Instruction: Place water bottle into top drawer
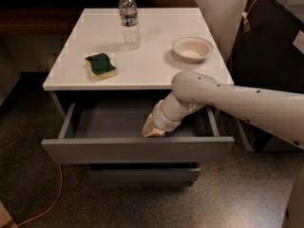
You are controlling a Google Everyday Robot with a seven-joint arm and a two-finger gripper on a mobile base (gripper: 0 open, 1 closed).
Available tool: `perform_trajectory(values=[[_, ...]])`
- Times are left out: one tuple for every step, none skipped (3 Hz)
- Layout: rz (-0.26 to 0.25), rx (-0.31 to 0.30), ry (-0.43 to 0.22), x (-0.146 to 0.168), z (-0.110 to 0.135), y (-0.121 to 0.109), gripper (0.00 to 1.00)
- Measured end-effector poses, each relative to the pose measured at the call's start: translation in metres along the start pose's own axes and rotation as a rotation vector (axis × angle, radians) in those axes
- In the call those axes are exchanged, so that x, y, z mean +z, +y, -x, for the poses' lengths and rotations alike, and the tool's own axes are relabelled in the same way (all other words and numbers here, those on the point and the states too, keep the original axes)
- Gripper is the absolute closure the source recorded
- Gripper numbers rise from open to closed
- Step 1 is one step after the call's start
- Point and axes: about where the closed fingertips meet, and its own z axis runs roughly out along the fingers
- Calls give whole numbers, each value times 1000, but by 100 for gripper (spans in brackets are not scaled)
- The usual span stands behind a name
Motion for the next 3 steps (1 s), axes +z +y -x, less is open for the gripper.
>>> perform_trajectory(values=[[26, 9, 11, 4, 1, 21, 100], [33, 11, 11, 4, 1, 27, 100], [70, 11, 1, 2, 11, 60, 100]])
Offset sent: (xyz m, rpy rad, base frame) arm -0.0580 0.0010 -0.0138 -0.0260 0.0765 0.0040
